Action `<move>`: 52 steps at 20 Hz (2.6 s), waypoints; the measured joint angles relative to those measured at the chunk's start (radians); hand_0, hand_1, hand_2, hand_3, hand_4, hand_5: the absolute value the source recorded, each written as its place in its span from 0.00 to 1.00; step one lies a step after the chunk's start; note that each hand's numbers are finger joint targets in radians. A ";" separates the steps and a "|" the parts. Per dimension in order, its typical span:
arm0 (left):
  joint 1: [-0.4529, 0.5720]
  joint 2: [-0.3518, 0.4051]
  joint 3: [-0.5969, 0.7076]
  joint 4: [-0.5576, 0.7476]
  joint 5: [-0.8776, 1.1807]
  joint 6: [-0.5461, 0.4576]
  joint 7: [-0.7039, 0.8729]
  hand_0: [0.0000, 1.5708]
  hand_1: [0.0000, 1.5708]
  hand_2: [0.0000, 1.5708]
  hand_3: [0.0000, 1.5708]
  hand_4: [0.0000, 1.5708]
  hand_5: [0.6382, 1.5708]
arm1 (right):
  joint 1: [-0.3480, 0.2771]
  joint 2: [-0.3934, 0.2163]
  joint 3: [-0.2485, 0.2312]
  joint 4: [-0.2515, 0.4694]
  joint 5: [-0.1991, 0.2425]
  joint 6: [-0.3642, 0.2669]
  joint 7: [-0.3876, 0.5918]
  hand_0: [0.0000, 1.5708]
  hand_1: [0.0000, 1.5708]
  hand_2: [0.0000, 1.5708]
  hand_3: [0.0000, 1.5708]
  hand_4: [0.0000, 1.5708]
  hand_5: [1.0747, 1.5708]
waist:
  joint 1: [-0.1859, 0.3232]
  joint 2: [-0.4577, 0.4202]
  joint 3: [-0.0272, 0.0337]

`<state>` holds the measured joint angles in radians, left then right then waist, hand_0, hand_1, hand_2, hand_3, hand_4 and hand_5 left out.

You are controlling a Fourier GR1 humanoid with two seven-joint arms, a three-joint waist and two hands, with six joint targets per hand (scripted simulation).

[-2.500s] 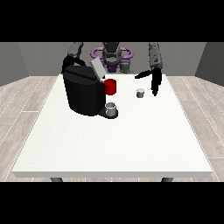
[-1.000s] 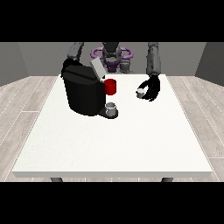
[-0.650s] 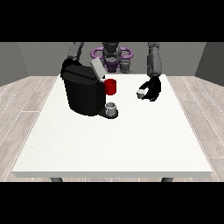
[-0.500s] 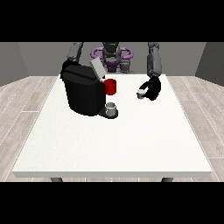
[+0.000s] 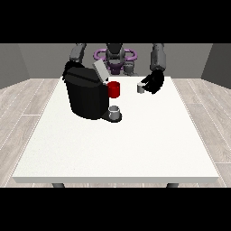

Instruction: Insert the coffee pod into the coffee machine and close the lid

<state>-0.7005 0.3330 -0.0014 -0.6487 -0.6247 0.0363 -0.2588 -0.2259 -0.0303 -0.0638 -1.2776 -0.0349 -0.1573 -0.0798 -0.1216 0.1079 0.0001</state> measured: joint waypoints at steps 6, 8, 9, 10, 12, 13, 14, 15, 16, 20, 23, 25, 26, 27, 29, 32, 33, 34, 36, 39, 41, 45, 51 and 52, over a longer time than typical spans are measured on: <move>-0.084 0.005 0.000 -0.044 0.004 -0.090 0.033 0.80 0.80 0.85 0.82 0.35 1.00 | -0.003 0.000 0.003 0.033 -0.001 0.010 -0.014 0.00 0.00 0.00 0.00 0.32 1.00 | -0.004 -0.027 0.0002; -0.111 0.026 0.015 -0.044 0.007 -0.105 0.030 0.80 0.80 0.85 0.82 0.35 1.00 | -0.006 0.005 0.013 0.019 -0.003 0.017 -0.011 0.00 0.00 0.00 0.00 0.30 1.00 | -0.022 -0.019 0.0001; -0.123 0.033 0.022 -0.045 0.008 -0.112 0.031 0.80 0.80 0.85 0.82 0.35 1.00 | -0.005 0.009 0.019 0.015 -0.001 0.017 -0.011 0.00 0.00 0.00 0.00 0.30 1.00 | -0.028 -0.016 0.0000; -0.136 0.051 0.035 -0.036 0.010 -0.113 0.025 0.80 0.80 0.85 0.82 0.35 1.00 | -0.018 0.007 0.026 -0.006 0.002 0.016 0.006 0.00 0.00 0.00 0.00 0.32 1.00 | -0.043 -0.004 0.0002; -0.154 0.058 0.043 -0.035 0.007 -0.117 0.033 0.81 0.81 0.85 0.82 0.35 1.00 | -0.011 0.008 0.034 -0.016 -0.005 0.022 0.003 0.00 0.00 0.00 0.00 0.31 1.00 | -0.057 -0.001 -0.0003; -0.164 0.065 0.049 -0.037 0.010 -0.124 0.034 0.80 0.80 0.85 0.82 0.34 1.00 | -0.006 0.002 0.027 -0.016 -0.012 0.031 -0.014 0.00 0.00 0.00 0.00 0.32 1.00 | -0.061 0.004 -0.0001; -0.176 0.069 0.056 -0.037 0.014 -0.136 0.039 0.80 0.80 0.84 0.81 0.34 1.00 | -0.008 0.004 0.028 -0.018 -0.013 0.031 -0.016 0.00 0.00 0.00 0.00 0.32 1.00 | -0.062 0.005 -0.0001; -0.186 0.087 0.063 -0.035 0.014 -0.145 0.034 0.64 0.64 0.76 0.78 0.35 1.00 | 0.001 0.009 0.036 -0.029 -0.009 0.029 -0.017 0.00 0.00 0.00 0.00 0.33 1.00 | -0.071 0.005 -0.0002; -0.202 0.089 0.068 -0.036 0.014 -0.143 0.043 0.68 0.68 0.78 0.78 0.33 1.00 | -0.002 0.012 0.043 -0.035 -0.006 0.030 -0.012 0.00 0.00 0.00 0.00 0.33 1.00 | -0.079 0.007 -0.0001; -0.288 0.107 0.095 -0.035 0.022 -0.163 0.087 0.77 0.77 0.80 0.76 0.32 1.00 | -0.037 0.006 0.045 -0.037 0.003 0.028 -0.008 0.00 0.00 0.00 0.00 0.32 1.00 | -0.102 0.038 0.0001; -0.347 0.127 0.121 -0.026 0.030 -0.170 0.120 0.80 0.80 0.82 0.78 0.30 1.00 | -0.054 0.006 0.048 -0.048 0.005 0.028 -0.009 0.00 0.00 0.00 0.00 0.32 1.00 | -0.129 0.066 0.0000; -0.377 0.134 0.128 -0.024 0.032 -0.177 0.129 0.80 0.80 0.84 0.80 0.31 1.00 | -0.067 0.002 0.043 -0.049 0.005 0.026 -0.005 0.00 0.00 0.00 0.00 0.32 1.00 | -0.138 0.080 0.0000; -0.383 0.140 0.131 -0.021 0.032 -0.181 0.121 0.80 0.80 0.84 0.80 0.33 1.00 | -0.069 0.005 0.045 -0.057 0.008 0.020 -0.001 0.00 0.00 0.00 0.00 0.35 1.00 | -0.142 0.086 0.0001; -0.395 0.146 0.135 -0.018 0.033 -0.188 0.126 0.82 0.82 0.85 0.81 0.33 1.00 | -0.068 0.000 0.043 -0.059 0.005 0.025 0.001 0.00 0.00 0.00 0.00 0.34 1.00 | -0.149 0.088 0.0000; -0.416 0.150 0.137 -0.012 0.030 -0.192 0.130 0.82 0.82 0.85 0.80 0.33 1.00 | -0.094 -0.005 0.041 -0.072 0.013 0.012 0.021 0.00 0.00 0.00 0.00 0.33 1.00 | -0.157 0.102 0.0001; -0.421 0.148 0.138 -0.002 0.017 -0.163 0.124 0.80 0.80 0.83 0.79 0.31 1.00 | -0.104 -0.003 0.050 -0.098 0.026 -0.001 0.037 0.00 0.00 0.00 0.00 0.31 1.00 | -0.173 0.119 0.0000; -0.421 0.144 0.135 -0.003 0.015 -0.167 0.123 0.81 0.81 0.83 0.79 0.31 1.00 | -0.102 -0.005 0.045 -0.093 0.025 -0.002 0.035 0.00 0.00 0.00 0.00 0.33 1.00 | -0.167 0.117 -0.0002; -0.436 0.138 0.133 -0.004 0.014 -0.169 0.135 0.81 0.81 0.83 0.79 0.31 1.00 | -0.110 -0.007 0.041 -0.089 0.023 -0.001 0.035 0.00 0.00 0.00 0.00 0.34 1.00 | -0.169 0.119 -0.0001; -0.454 0.140 0.136 -0.004 0.013 -0.169 0.140 0.83 0.83 0.85 0.79 0.31 1.00 | -0.118 -0.016 0.031 -0.084 0.018 0.004 0.027 0.00 0.00 0.00 0.00 0.31 1.00 | -0.171 0.133 0.0000; -0.454 0.126 0.132 0.004 0.005 -0.163 0.145 0.82 0.82 0.84 0.78 0.32 1.00 | -0.123 -0.024 0.020 -0.086 0.011 0.008 0.033 0.00 0.00 0.00 0.00 0.33 1.00 | -0.176 0.139 0.0001; -0.455 0.123 0.130 0.011 0.001 -0.166 0.148 0.84 0.84 0.85 0.79 0.32 1.00 | -0.116 -0.019 0.023 -0.091 0.012 0.004 0.034 0.00 0.00 0.00 0.00 0.34 1.00 | -0.178 0.137 -0.0001; -0.464 0.117 0.125 0.012 -0.003 -0.180 0.149 0.80 0.80 0.83 0.77 0.33 1.00 | -0.103 -0.020 0.015 -0.083 0.003 0.012 0.024 0.00 0.00 0.00 0.00 0.33 1.00 | -0.174 0.135 0.0002; -0.456 0.100 0.121 0.026 -0.012 -0.175 0.139 0.75 0.75 0.80 0.76 0.31 1.00 | -0.085 -0.008 0.038 -0.107 0.009 0.000 0.037 0.00 0.00 0.00 0.00 0.33 1.00 | -0.177 0.128 0.0001; -0.451 0.091 0.116 0.023 -0.017 -0.169 0.139 0.77 0.77 0.81 0.76 0.32 1.00 | -0.075 -0.003 0.038 -0.104 0.009 -0.001 0.025 0.00 0.00 0.00 0.00 0.33 1.00 | -0.176 0.124 -0.0001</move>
<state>-1.1520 0.4237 0.1149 -0.6254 -0.6412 -0.1329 -0.1194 -0.3006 -0.0337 -0.0258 -1.3819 -0.0261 -0.1585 -0.0548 -0.2979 0.2323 0.0000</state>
